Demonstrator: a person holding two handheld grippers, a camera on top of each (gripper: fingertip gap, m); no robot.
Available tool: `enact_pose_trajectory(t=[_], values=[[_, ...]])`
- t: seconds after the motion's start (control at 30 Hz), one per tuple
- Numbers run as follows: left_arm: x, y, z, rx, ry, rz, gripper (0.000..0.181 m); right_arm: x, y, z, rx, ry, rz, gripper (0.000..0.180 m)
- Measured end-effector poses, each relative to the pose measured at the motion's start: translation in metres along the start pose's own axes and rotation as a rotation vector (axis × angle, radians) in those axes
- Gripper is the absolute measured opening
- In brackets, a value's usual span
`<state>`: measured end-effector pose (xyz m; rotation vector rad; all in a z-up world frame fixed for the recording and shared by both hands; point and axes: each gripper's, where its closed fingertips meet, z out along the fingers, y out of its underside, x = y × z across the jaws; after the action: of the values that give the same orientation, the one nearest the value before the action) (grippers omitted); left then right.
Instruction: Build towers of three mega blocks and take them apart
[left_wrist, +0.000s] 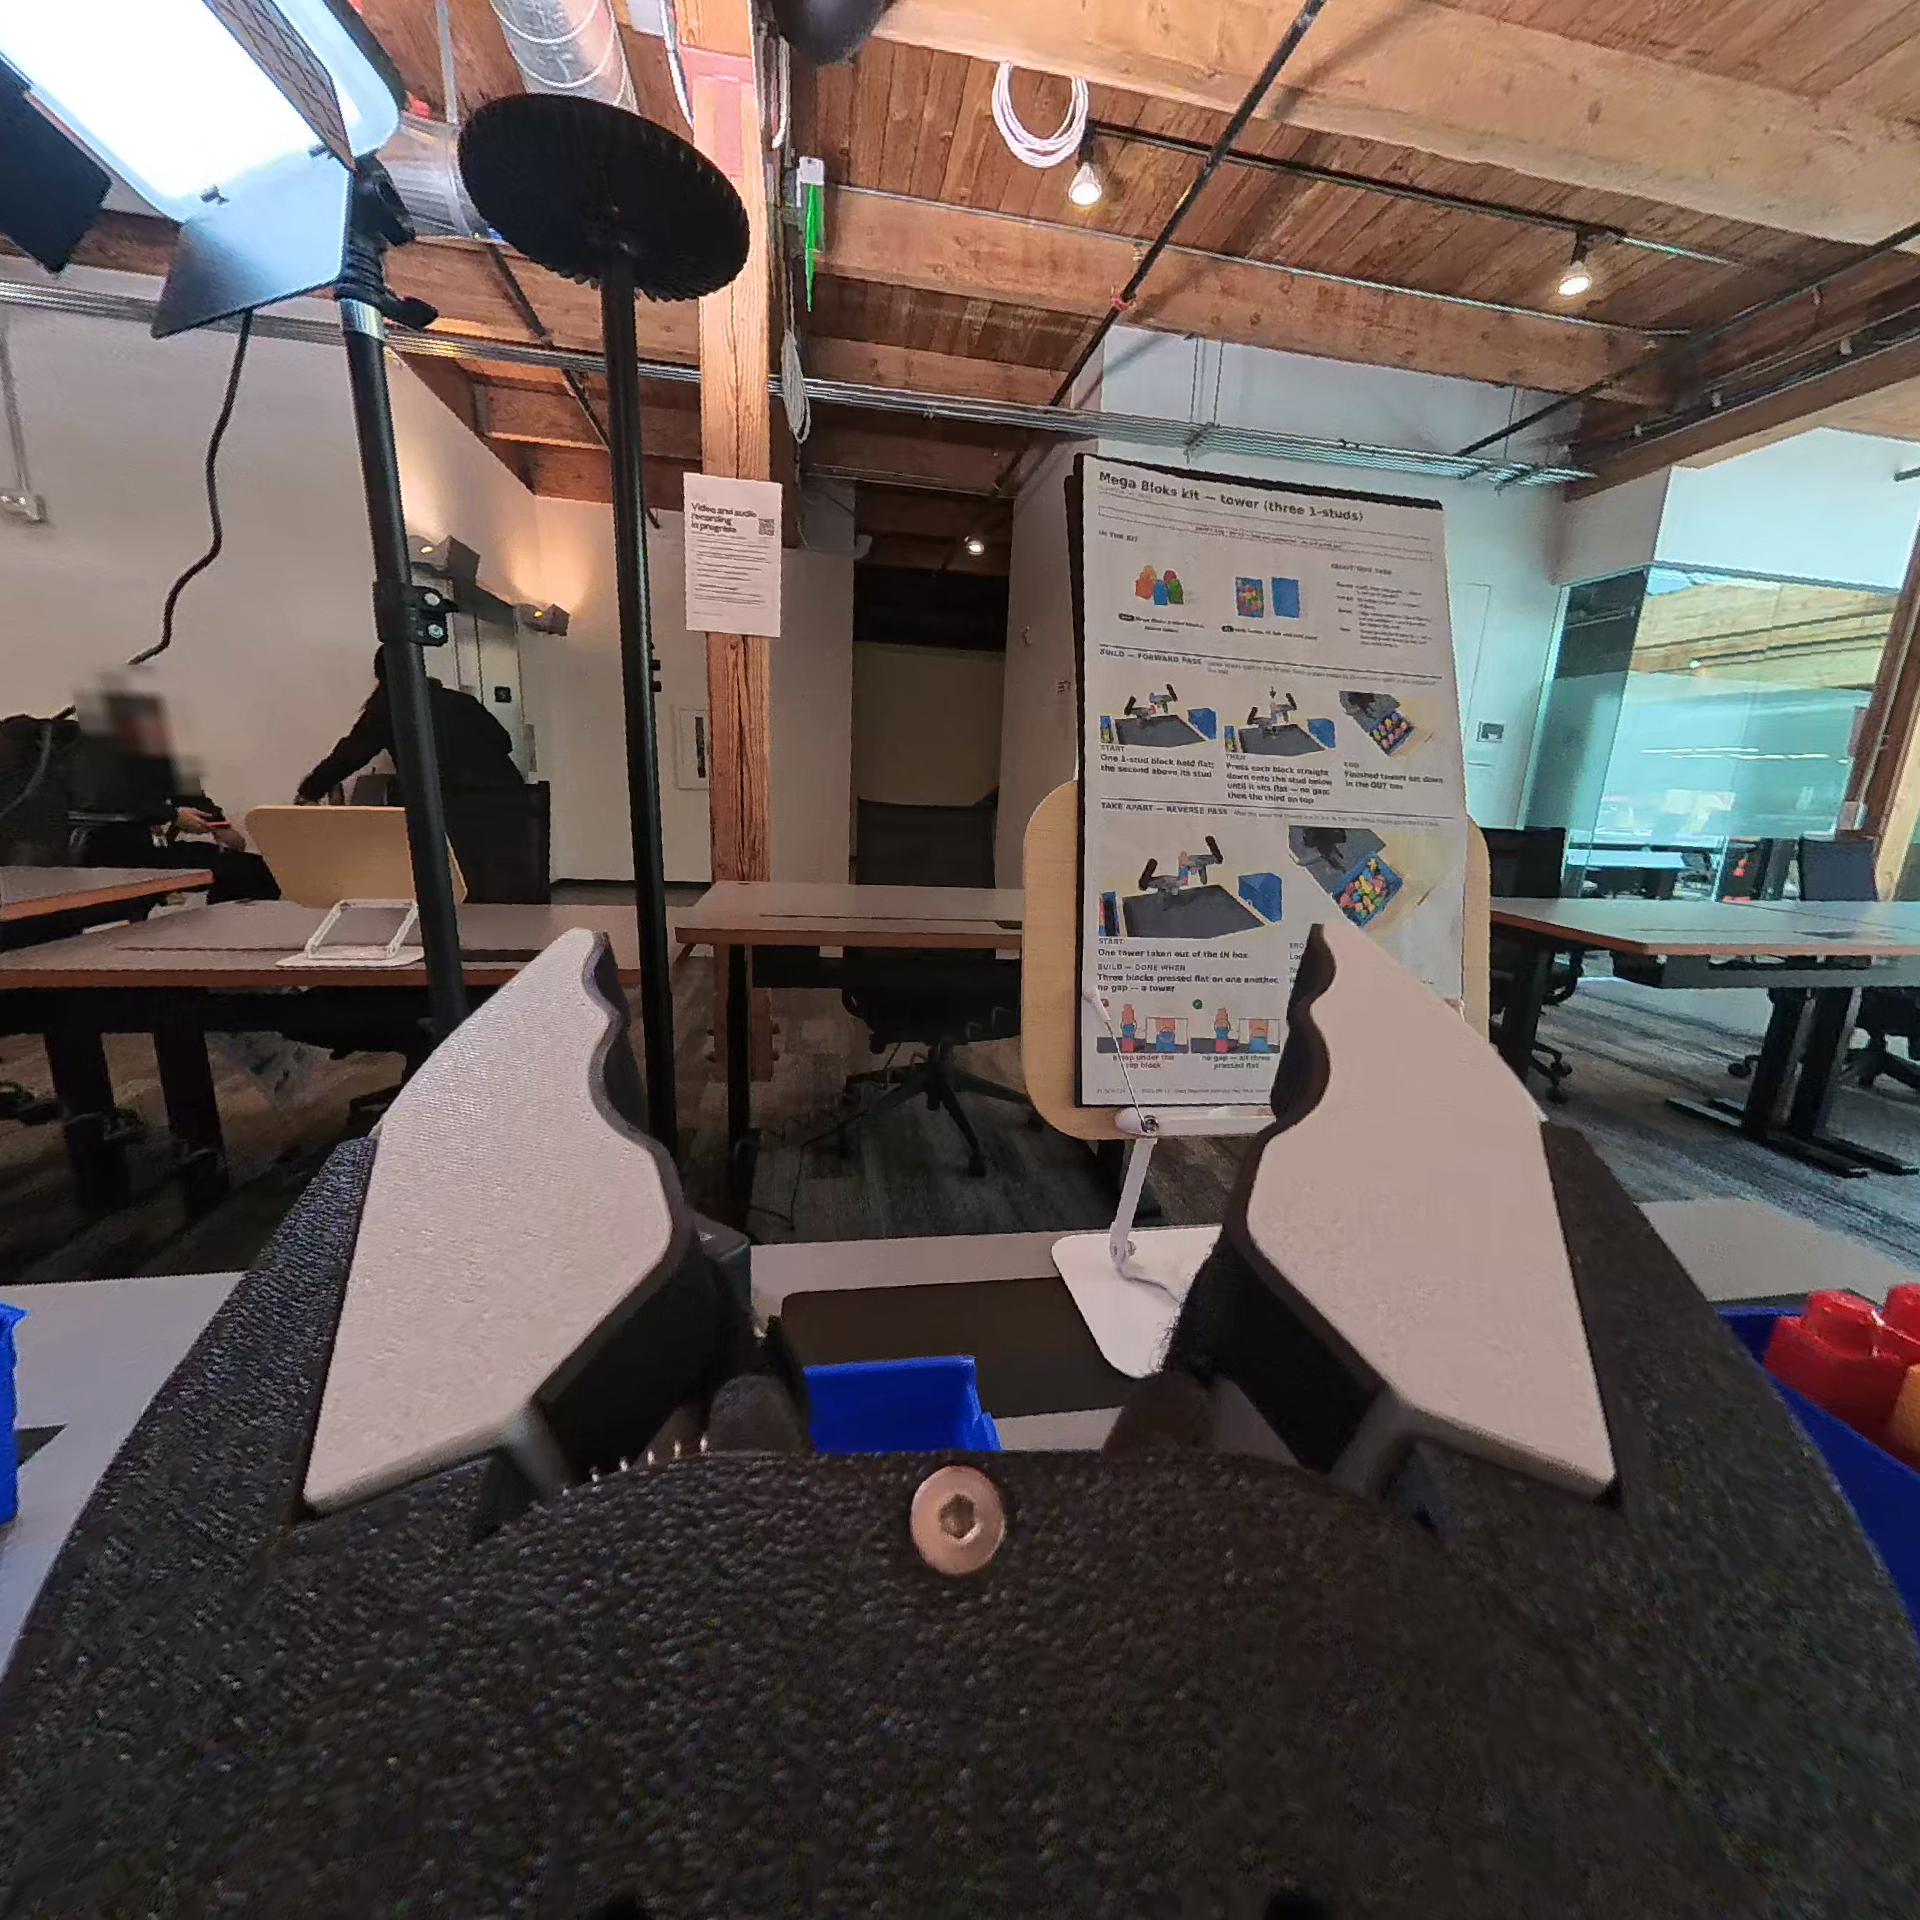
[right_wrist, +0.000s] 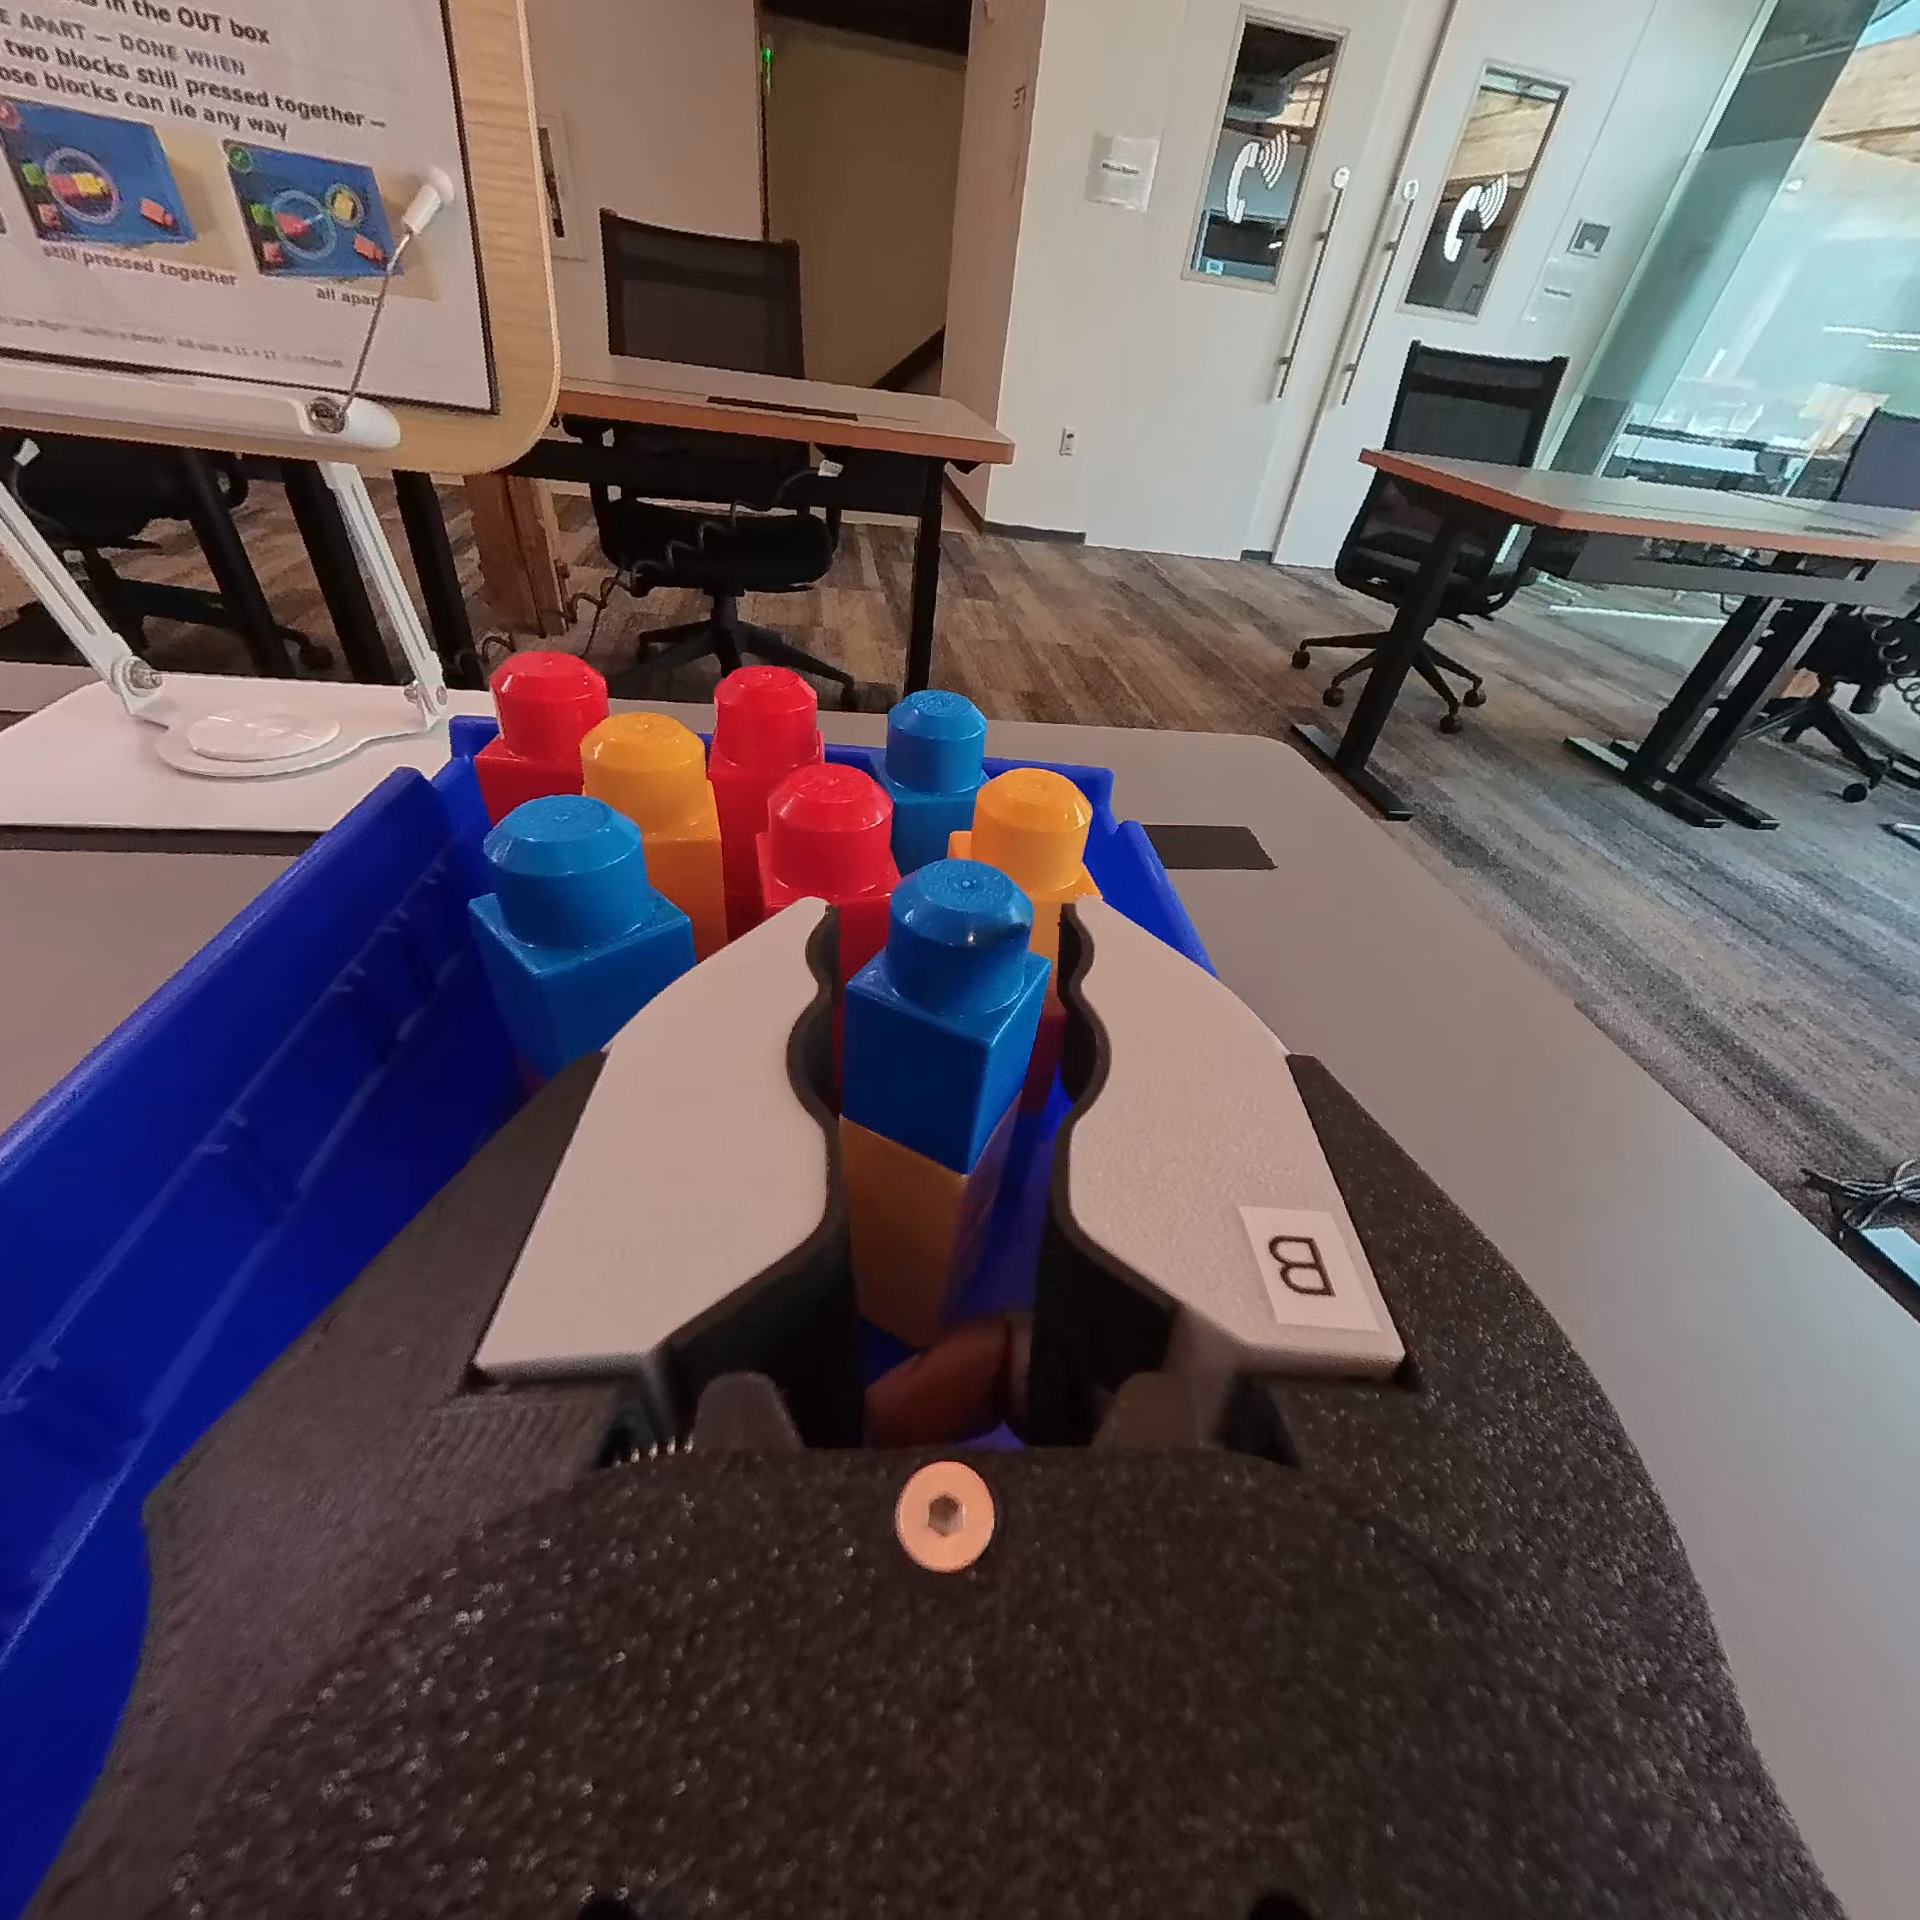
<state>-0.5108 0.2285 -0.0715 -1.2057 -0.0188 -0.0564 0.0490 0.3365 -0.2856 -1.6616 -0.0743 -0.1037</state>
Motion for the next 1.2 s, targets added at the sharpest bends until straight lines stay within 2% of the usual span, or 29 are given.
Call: enact_pose_trajectory(t=[0.03,0.17,0.23,0.3,0.4,0.47,0.53,0.63,0.77,0.83,0.93,1.0,1.13,1.17,1.2], values=[[0.001,0.0,0.0,0.002,0.005,0.001,0.119,0.001,-0.002,-0.001,0.011,0.006,0.001,0.04],[0.027,0.017,0.003,-0.11,0.16,-0.004,0.122,0.003,-0.028,-0.013,0.151,0.036,0.011,0.048],[0.044,0.026,0.003,-0.173,0.244,-0.001,0.126,-0.001,-0.046,-0.02,0.196,0.024,0.027,0.06],[0.056,0.03,0.002,-0.212,0.275,0.051,0.129,-0.01,-0.071,-0.03,0.236,0.001,0.03,0.074],[0.07,0.031,0.003,-0.248,0.265,0.133,0.139,-0.032,-0.114,-0.045,0.286,-0.043,0.041,0.107],[0.076,0.029,0.006,-0.254,0.235,0.154,0.147,-0.056,-0.145,-0.054,0.321,-0.132,0.061,0.132],[0.08,0.023,0.01,-0.22,0.203,0.178,0.147,-0.083,-0.175,-0.063,0.344,-0.241,0.067,0.146],[0.087,0.014,0.014,-0.164,0.177,0.199,0.146,-0.12,-0.219,-0.073,0.387,-0.377,0.034,0.148],[0.096,0.012,0.017,-0.138,0.176,0.228,0.146,-0.149,-0.254,-0.073,0.389,-0.406,-0.069,0.147],[0.096,0.013,0.02,-0.136,0.152,0.227,0.146,-0.162,-0.248,-0.07,0.352,-0.432,-0.079,0.147],[0.098,0.018,0.025,-0.131,0.133,0.237,0.146,-0.174,-0.223,-0.059,0.358,-0.479,0.046,0.146],[0.109,0.028,0.028,-0.16,0.185,0.261,0.146,-0.192,-0.203,-0.047,0.248,-0.581,0.011,0.147],[0.119,0.04,0.035,-0.174,0.203,0.317,0.146,-0.185,-0.194,-0.036,0.247,-0.492,-0.11,0.147],[0.119,0.033,0.035,-0.121,0.189,0.347,0.133,-0.181,-0.197,-0.037,0.266,-0.472,-0.121,0.144],[0.118,0.017,0.031,-0.004,0.154,0.401,0.101,-0.173,-0.2,-0.041,0.3,-0.432,-0.147,0.088]])
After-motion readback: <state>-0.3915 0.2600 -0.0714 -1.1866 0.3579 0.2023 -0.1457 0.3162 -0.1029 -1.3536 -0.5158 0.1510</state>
